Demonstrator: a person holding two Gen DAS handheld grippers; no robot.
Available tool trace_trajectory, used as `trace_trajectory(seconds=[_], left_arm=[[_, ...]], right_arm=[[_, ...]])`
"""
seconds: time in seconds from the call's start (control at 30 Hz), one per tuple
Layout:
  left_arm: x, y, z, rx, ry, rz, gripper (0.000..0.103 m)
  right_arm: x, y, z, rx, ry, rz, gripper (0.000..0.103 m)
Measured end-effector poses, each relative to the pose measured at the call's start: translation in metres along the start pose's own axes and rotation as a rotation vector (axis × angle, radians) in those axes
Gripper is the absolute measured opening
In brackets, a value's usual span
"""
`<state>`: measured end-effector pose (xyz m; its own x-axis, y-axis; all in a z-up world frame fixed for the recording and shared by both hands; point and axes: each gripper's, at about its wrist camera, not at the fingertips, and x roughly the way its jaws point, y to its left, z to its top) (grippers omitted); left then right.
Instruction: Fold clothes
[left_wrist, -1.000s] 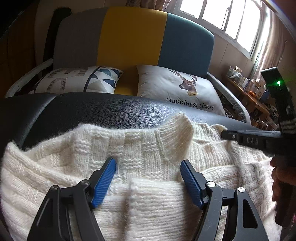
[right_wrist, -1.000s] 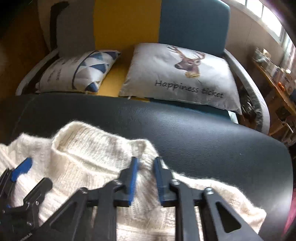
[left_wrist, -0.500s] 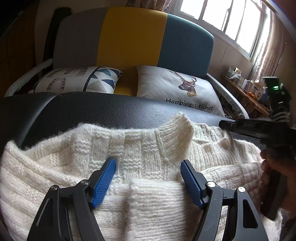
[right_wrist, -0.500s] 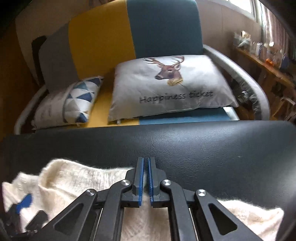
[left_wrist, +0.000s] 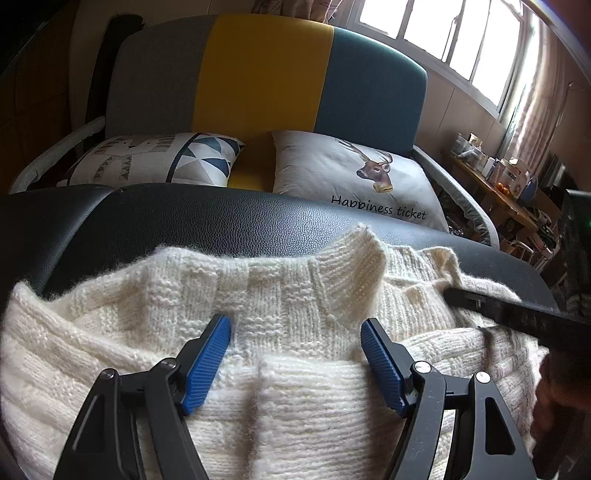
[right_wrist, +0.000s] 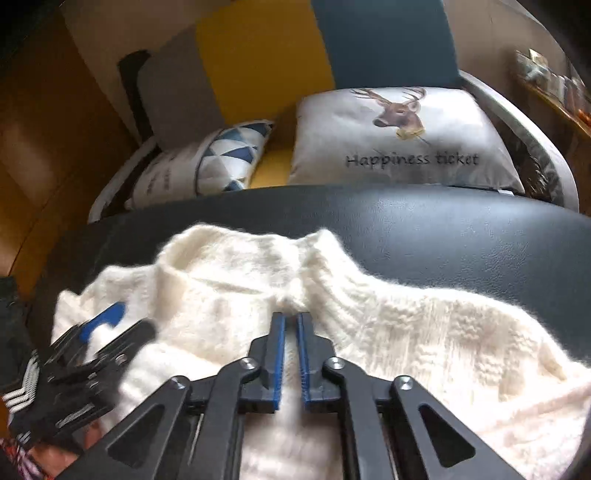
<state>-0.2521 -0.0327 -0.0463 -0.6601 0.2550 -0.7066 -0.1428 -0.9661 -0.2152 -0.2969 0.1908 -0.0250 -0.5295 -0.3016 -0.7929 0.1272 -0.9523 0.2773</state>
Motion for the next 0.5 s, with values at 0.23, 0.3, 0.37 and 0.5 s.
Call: trace_trajectory(seconds=[0.23, 0.3, 0.37, 0.5], left_arm=[[0.001, 0.0, 0.0, -0.001, -0.001, -0.002, 0.074], [0.0, 0.001, 0.0, -0.003, -0.003, -0.004, 0.074], [0.0, 0.001, 0.0, -0.008, -0.006, -0.008, 0.074], [-0.006, 0.01, -0.001, -0.064, -0.037, -0.036, 0.074]], right_arm=[[0.001, -0.018, 0.008, 0.058, -0.069, -0.049, 0.002], [-0.011, -0.011, 0.008, 0.062, -0.095, -0.008, 0.005], [-0.025, 0.008, 0.007, -0.01, -0.123, 0.095, 0.006], [-0.019, 0.052, 0.011, -0.138, -0.025, 0.237, 0.006]])
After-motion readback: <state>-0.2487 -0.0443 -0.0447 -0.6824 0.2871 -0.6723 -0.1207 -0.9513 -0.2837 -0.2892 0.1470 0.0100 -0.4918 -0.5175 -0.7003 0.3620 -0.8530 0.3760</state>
